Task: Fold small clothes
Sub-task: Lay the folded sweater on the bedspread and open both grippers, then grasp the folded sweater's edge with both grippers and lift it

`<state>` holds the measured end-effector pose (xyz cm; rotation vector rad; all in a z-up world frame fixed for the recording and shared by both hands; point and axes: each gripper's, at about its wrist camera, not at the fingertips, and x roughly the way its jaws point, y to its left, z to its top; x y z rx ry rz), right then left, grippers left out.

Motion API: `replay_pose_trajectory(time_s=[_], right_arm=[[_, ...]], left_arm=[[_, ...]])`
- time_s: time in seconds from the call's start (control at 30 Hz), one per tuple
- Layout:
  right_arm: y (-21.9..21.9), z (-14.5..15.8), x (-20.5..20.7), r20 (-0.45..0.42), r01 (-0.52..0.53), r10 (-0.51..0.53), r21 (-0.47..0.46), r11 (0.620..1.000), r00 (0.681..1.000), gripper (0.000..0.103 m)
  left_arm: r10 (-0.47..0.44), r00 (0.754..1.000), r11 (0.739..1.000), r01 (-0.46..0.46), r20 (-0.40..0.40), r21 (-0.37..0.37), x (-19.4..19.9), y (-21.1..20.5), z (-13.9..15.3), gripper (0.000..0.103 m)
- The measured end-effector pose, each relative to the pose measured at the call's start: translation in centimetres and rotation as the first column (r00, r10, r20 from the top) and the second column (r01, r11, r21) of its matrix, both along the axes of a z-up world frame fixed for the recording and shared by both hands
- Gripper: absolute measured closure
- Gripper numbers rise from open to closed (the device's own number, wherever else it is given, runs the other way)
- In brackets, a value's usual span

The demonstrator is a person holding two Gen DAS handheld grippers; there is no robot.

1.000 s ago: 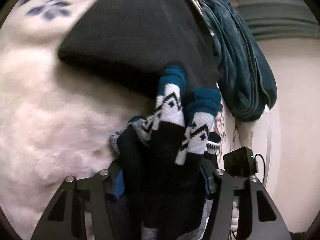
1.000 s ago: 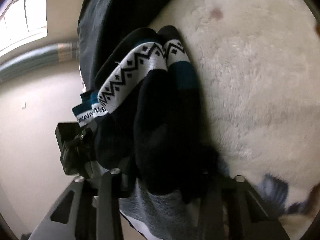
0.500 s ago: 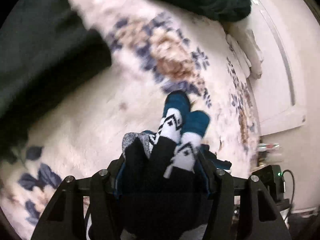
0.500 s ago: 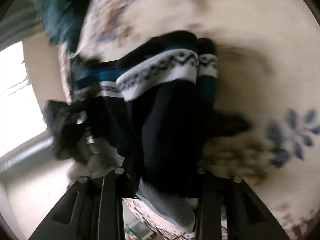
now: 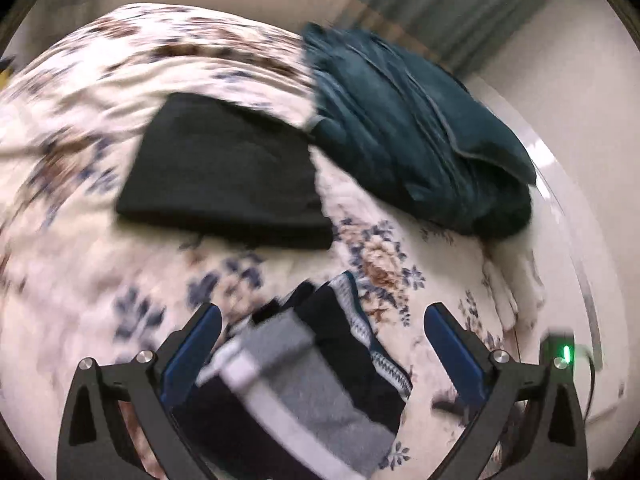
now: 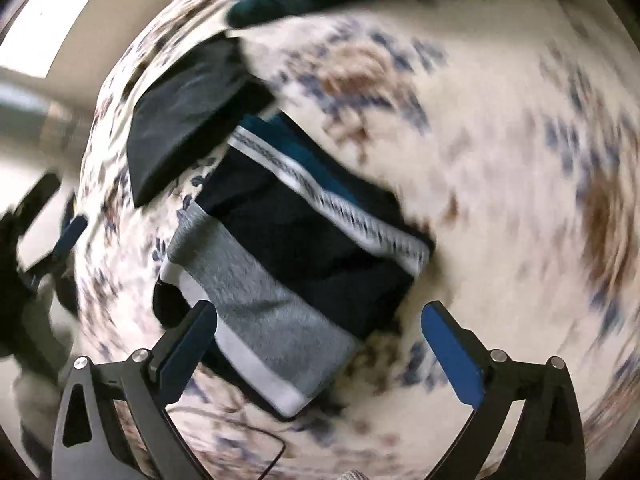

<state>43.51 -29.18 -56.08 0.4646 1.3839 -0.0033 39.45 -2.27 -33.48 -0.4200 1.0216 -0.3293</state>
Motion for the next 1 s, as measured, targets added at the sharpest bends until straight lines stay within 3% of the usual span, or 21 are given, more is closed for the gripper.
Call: replay_pose_trajectory(time_s=[0.13, 0.23, 0.4, 0.47, 0.57, 0.6, 0.63, 0.67, 0.7, 0.73, 0.77, 0.8, 0.87, 0.93, 1.0], right_arm=[[-1.1, -3.3, 5.1, -0.041, -0.146, 0.150, 0.091, 0.985, 0.988, 0.000], [-1.5, -7.0, 8.1, -0.089, -0.234, 0.256, 0.203, 0.951, 0.963, 0.000], [-0.6, -13.3, 12.7, -0.143, -0.446, 0.503, 0.301, 0.843, 0.853, 0.000], [0.1, -15.8, 13.9, -0.163, -0.491, 0.574, 0.368, 0.790, 0.802, 0.000], [1.2, -18.2, 14.9, -0.161, -0.504, 0.622, 0.450, 0.737, 0.766, 0.000], [1.2, -18.4, 15.0, -0.160, -0.494, 0.622, 0.471, 0.731, 0.767, 0.000], [1.3, -18.5, 15.1, -0.150, -0.488, 0.622, 0.492, 0.721, 0.768, 0.000], [1.4, -18.5, 15.1, -0.134, -0.487, 0.625, 0.512, 0.708, 0.769, 0.000], [1.3, -18.5, 14.9, -0.121, -0.482, 0.622, 0.526, 0.701, 0.773, 0.003], [1.1, -18.5, 14.6, -0.124, -0.470, 0.611, 0.526, 0.708, 0.782, 0.021], [0.4, -18.6, 14.2, -0.143, -0.422, 0.572, 0.537, 0.731, 0.808, 0.048], [-0.3, -18.7, 13.8, -0.169, -0.361, 0.527, 0.556, 0.749, 0.833, 0.058], [-1.6, -18.4, 12.4, -0.205, -0.248, 0.435, 0.581, 0.775, 0.877, 0.063], [-2.4, -17.5, 10.7, -0.216, -0.156, 0.362, 0.626, 0.764, 0.907, 0.063], [-3.2, -17.2, 9.5, -0.243, -0.081, 0.293, 0.627, 0.775, 0.925, 0.060]], left_arm=[[0.141, 0.980, 0.990, -0.143, -0.140, -0.005, -5.3, 0.6, -3.6, 0.000], [0.242, 0.924, 0.966, -0.259, -0.297, -0.018, -9.0, 1.0, -8.4, 0.000], [0.324, 0.839, 0.919, -0.390, -0.437, -0.067, -11.5, 1.4, -15.4, 0.000], [0.322, 0.831, 0.900, -0.417, -0.454, -0.125, -11.3, 1.3, -17.3, 0.000], [0.339, 0.839, 0.871, -0.452, -0.426, -0.195, -10.3, 1.7, -18.1, 0.000], [0.360, 0.841, 0.853, -0.472, -0.405, -0.222, -9.9, 2.0, -18.3, 0.001], [0.368, 0.848, 0.839, -0.479, -0.381, -0.257, -9.3, 2.4, -18.4, 0.011], [0.369, 0.858, 0.838, -0.474, -0.358, -0.273, -8.6, 2.6, -18.2, 0.036], [0.349, 0.869, 0.846, -0.453, -0.350, -0.281, -7.8, 2.6, -18.1, 0.049], [0.330, 0.879, 0.857, -0.432, -0.345, -0.281, -6.7, 2.7, -17.9, 0.058], [0.308, 0.888, 0.875, -0.405, -0.340, -0.266, -5.3, 2.9, -17.4, 0.058], [0.292, 0.898, 0.886, -0.384, -0.330, -0.260, -4.1, 3.1, -16.9, 0.058], [0.247, 0.914, 0.919, -0.326, -0.320, -0.222, -1.1, 3.3, -15.9, 0.058], [0.185, 0.932, 0.957, -0.243, -0.311, -0.158, 2.5, 3.3, -15.2, 0.057], [0.119, 0.940, 0.988, -0.143, -0.319, -0.053, 5.6, 2.9, -14.9, 0.050]])
